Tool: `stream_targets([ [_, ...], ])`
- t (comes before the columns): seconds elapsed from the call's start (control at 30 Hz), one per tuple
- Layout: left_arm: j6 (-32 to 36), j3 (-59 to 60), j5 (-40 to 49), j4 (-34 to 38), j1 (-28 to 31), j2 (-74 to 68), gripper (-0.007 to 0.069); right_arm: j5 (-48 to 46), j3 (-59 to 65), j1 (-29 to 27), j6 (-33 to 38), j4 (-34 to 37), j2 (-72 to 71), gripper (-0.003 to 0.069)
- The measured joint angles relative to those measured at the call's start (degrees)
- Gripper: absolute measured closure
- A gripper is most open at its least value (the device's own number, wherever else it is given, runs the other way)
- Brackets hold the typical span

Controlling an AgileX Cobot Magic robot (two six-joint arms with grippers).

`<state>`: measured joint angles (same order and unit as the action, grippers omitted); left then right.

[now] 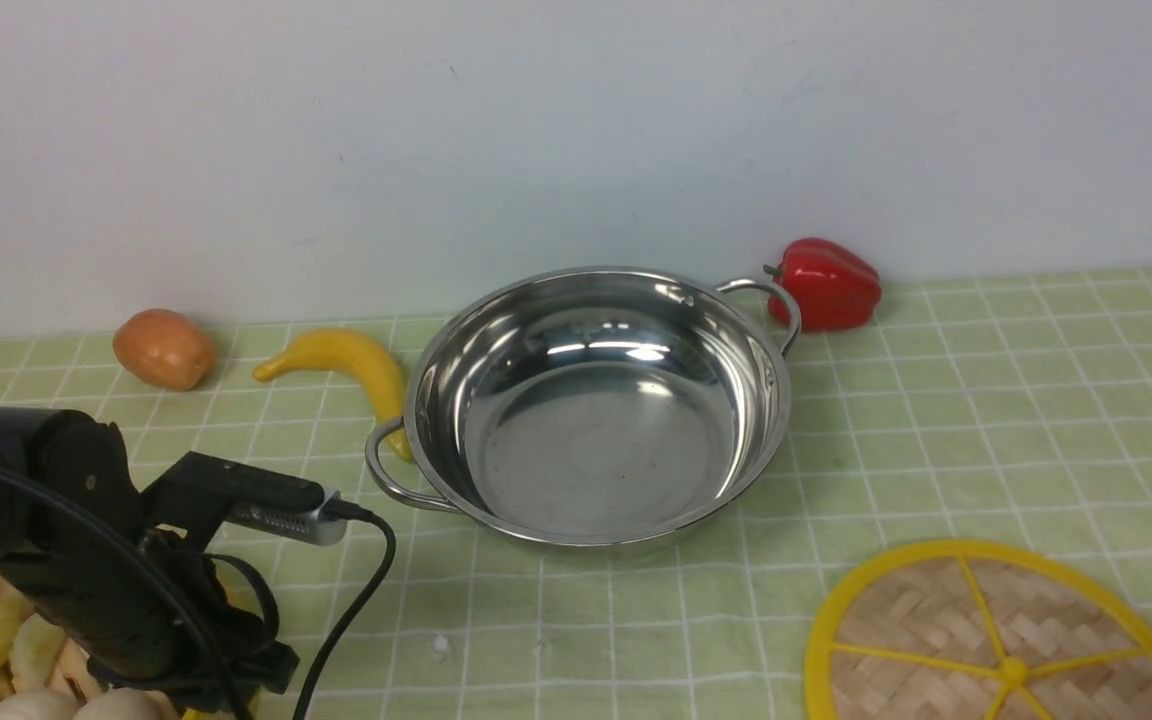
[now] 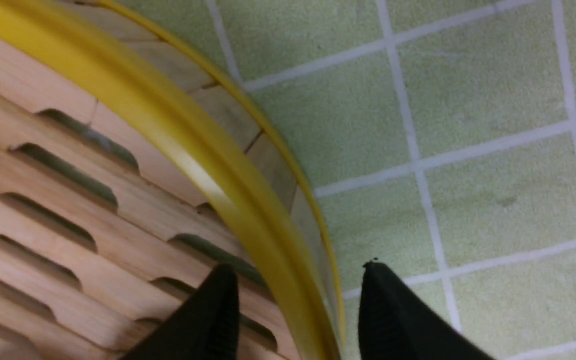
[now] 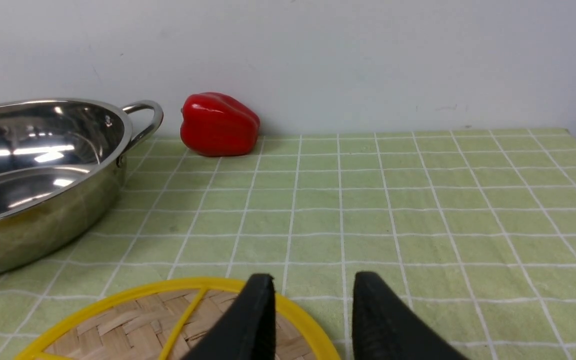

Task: Place the steamer in the pot on the green tablecloth, and put the lid on the steamer.
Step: 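Grasp the rim of the steamer basket holding the buns with the left gripper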

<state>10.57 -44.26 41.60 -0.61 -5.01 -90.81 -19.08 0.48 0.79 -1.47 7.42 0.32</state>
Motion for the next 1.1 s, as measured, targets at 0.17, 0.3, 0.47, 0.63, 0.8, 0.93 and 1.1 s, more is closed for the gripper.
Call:
stream_targets([
  [0.17,0.0,0.0,-0.53,0.26,0.0,-0.09,0.047,0.0,0.0,0.0,0.0,0.0,0.0,0.0419],
  [0.3,-1.25,-0.06,-0.77,1.12,-0.02,-0.93,0.0538,0.0,0.0,0.0,0.0,0.0,0.0,0.0419],
  [0.47,-0.38,-0.9,-0.44,0.61,-0.02,-1.81,0.0585,0.0,0.0,0.0,0.0,0.0,0.0,0.0419],
  [0.63,0.79,-3.47,3.95,-0.57,-0.07,-1.56,0.0585,0.0,0.0,0.0,0.0,0.0,0.0,0.0419],
  [0.8,0.99,-11.43,13.51,-1.74,-0.14,4.38,0.0581,0.0,0.0,0.0,0.0,0.0,0.0,0.0419],
  [0.93,2.11,-18.1,18.07,-1.44,-0.38,9.07,0.0581,0.0,0.0,0.0,0.0,0.0,0.0,0.0419],
  [1.1,6.97,-25.67,22.5,2.88,-2.46,11.0,0.0581,0.0,0.0,0.0,0.0,0.0,0.0,0.0419],
])
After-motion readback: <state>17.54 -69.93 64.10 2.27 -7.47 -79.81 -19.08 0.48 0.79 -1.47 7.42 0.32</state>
